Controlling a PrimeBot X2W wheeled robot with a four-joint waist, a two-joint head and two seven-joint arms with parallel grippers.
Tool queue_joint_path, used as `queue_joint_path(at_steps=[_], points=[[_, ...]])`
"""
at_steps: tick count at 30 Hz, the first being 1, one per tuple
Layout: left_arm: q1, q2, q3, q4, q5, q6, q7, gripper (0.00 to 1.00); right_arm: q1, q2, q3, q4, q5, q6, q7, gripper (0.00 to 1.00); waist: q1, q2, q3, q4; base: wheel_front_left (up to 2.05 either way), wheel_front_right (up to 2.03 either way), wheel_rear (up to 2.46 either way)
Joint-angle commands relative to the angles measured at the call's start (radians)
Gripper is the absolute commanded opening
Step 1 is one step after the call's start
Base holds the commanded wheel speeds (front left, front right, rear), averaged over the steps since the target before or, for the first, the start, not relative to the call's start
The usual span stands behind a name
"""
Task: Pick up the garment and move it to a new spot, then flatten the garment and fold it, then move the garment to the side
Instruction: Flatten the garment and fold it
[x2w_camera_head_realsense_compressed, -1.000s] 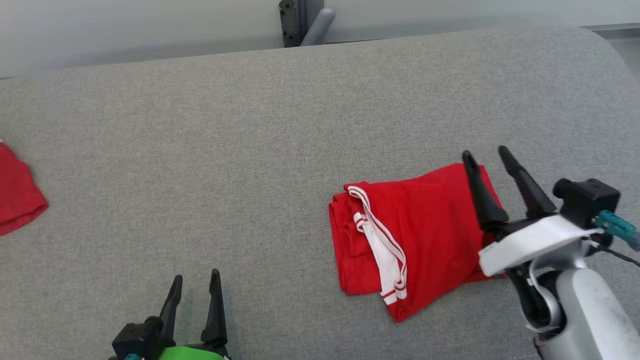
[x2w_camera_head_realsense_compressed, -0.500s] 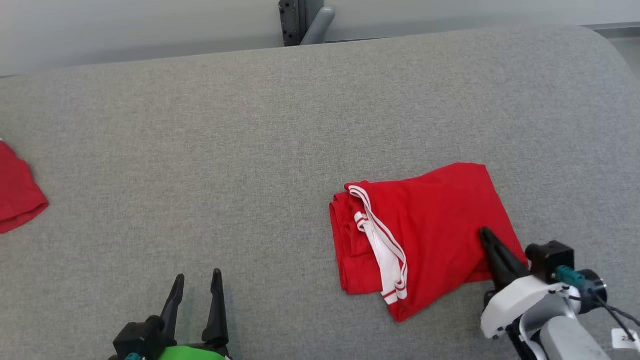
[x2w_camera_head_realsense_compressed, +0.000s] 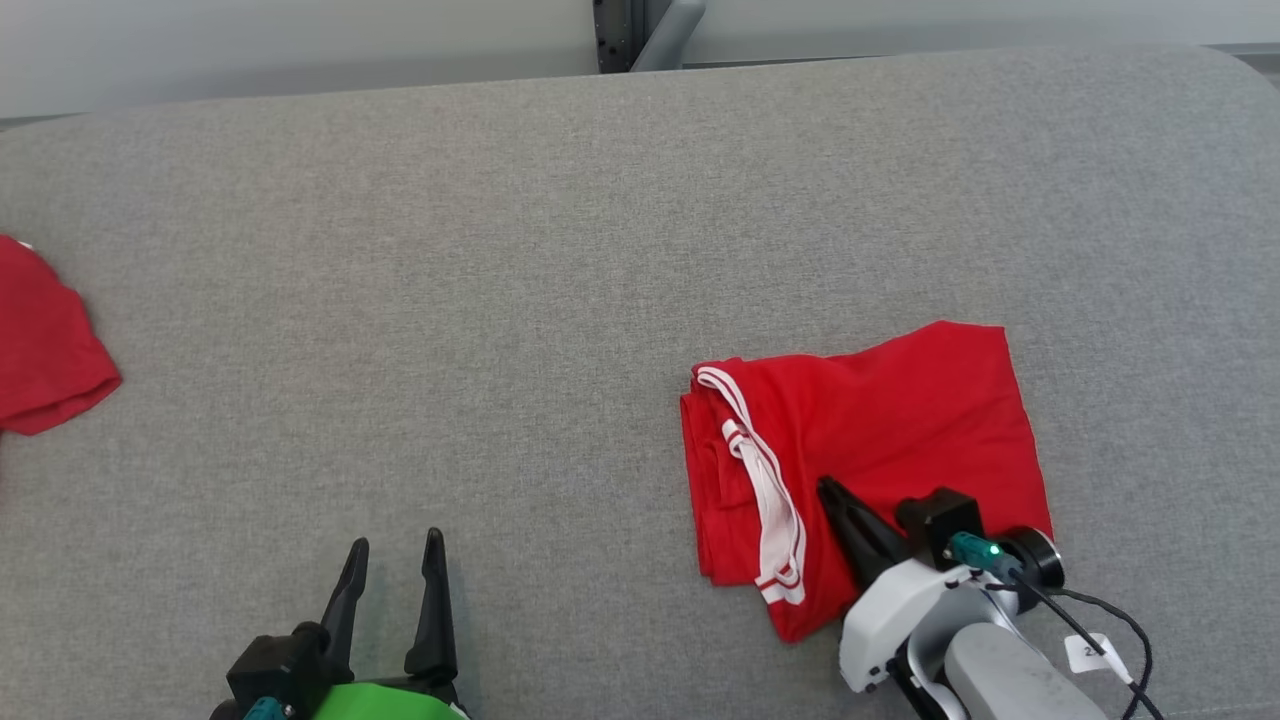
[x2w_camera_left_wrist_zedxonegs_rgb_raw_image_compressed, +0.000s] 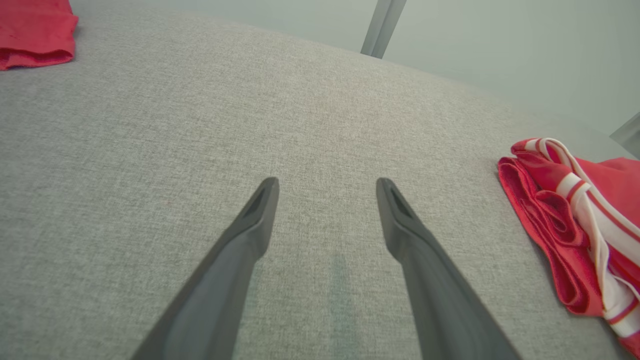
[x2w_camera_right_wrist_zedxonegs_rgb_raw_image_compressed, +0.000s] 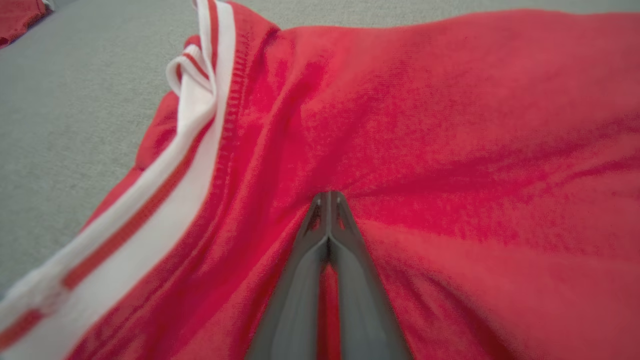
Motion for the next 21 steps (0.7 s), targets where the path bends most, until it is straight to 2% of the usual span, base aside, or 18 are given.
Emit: queue_joint_path(at_steps=[1, 15, 21], points=[[-0.015, 0.002, -0.002, -0.001, 0.001, -0.003, -0.003, 1.00, -0.003, 0.017, 0.019, 0.013, 0.001, 0.004, 0.005, 0.00, 0.0000, 0.0000, 0.003, 0.007, 0.00, 0.00, 0.00], [0.007, 0.002, -0.001, -0.005, -0.010, 0.007, -0.003, 1.00, -0.029, 0.049, 0.138, 0.020, 0.025, 0.003, -0.005, 0.00, 0.0000, 0.0000, -0.012, 0.051, 0.00, 0.00, 0.00], [0.018, 0.002, -0.001, -0.009, -0.014, 0.011, -0.003, 1.00, -0.030, 0.050, 0.147, -0.018, 0.030, 0.002, -0.006, 0.00, 0.0000, 0.0000, -0.024, 0.046, 0.00, 0.00, 0.00]])
